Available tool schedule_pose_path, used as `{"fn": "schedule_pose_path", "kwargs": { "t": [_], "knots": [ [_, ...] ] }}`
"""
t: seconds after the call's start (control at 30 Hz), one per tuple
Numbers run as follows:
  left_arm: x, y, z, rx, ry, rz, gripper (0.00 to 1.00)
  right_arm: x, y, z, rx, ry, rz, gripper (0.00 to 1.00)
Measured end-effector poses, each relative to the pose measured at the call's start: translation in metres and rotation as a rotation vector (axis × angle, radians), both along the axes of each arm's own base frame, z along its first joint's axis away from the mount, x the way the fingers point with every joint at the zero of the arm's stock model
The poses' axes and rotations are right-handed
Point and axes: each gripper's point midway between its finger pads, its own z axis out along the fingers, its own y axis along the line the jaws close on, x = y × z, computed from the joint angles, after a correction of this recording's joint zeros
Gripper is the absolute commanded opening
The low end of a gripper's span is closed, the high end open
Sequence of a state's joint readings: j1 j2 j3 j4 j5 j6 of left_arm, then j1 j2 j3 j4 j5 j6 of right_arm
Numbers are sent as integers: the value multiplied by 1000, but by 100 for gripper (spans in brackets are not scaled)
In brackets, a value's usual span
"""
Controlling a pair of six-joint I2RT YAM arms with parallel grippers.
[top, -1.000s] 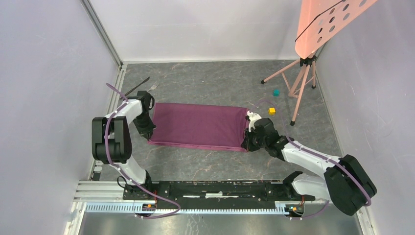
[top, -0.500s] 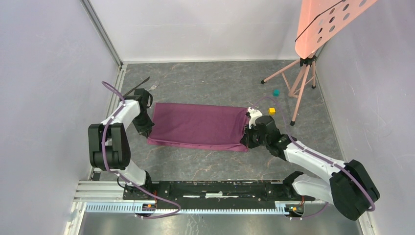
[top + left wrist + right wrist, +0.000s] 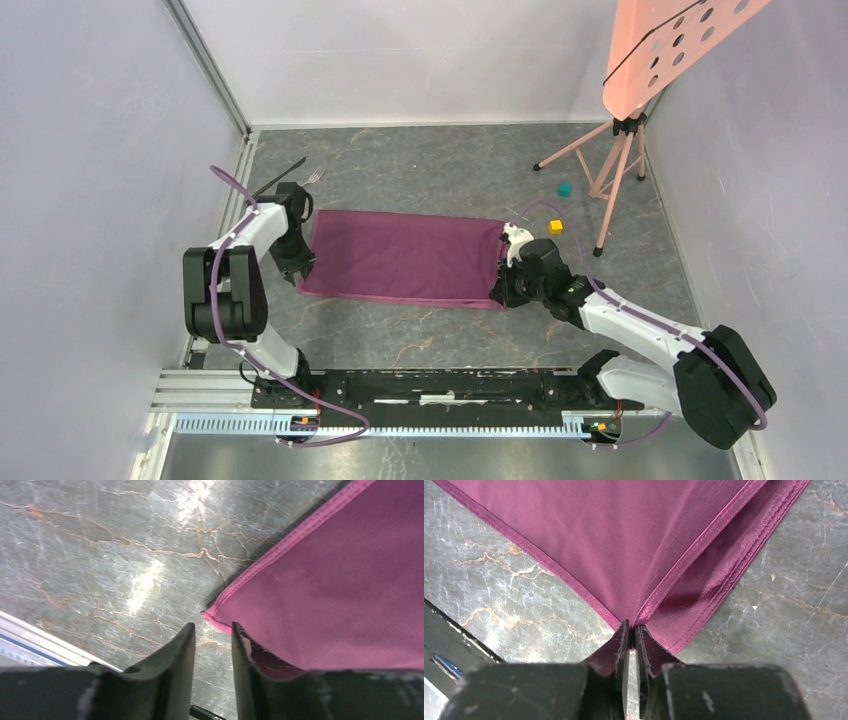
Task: Fold the napkin into a case and place the utensils inside
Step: Fold and flatten the napkin at the center of the board, then smooth out the rectangle-folded napkin at the center of the board.
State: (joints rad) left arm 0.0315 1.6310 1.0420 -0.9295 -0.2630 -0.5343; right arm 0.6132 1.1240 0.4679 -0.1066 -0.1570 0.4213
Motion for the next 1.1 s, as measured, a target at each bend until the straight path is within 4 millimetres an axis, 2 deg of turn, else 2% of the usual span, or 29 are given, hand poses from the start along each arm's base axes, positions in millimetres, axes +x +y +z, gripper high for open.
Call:
{"fn": "schedule_pose_path", "kwargs": {
  "t": [0.13, 0.3, 0.37, 0.47, 0.57, 0.67, 0.77, 0.9, 1.03, 1.1],
  "knots": [
    [1, 9, 10, 53, -28, 3, 62, -10, -3, 4, 3, 18, 17, 41],
    [5, 9, 32, 54, -123, 4, 71, -23, -8, 9, -13, 19, 71, 55],
    [8, 0, 36, 6, -151, -4, 73, -25, -13, 7, -41, 17, 83, 54],
    [14, -18, 33, -102, -167, -44, 75, -23, -14, 8, -60, 9, 94, 46],
    [18, -34, 22, -194, -148, -79, 76, -17, -3, 10, -25, 5, 102, 43],
    [18, -45, 3, -263, -87, -89, 77, -9, 13, 8, 32, 18, 112, 42],
    [15, -48, -12, -282, -31, -84, 79, -5, 21, 3, 56, 32, 112, 42],
    [13, -43, -19, -261, -2, -83, 80, -7, 20, -5, 61, 34, 108, 41],
    [9, -35, -27, -226, 31, -71, 81, -26, 0, -29, 9, 69, 86, 41],
    [9, -33, -27, -216, 32, -69, 81, -29, -7, -30, -15, 65, 74, 42]
  ]
}}
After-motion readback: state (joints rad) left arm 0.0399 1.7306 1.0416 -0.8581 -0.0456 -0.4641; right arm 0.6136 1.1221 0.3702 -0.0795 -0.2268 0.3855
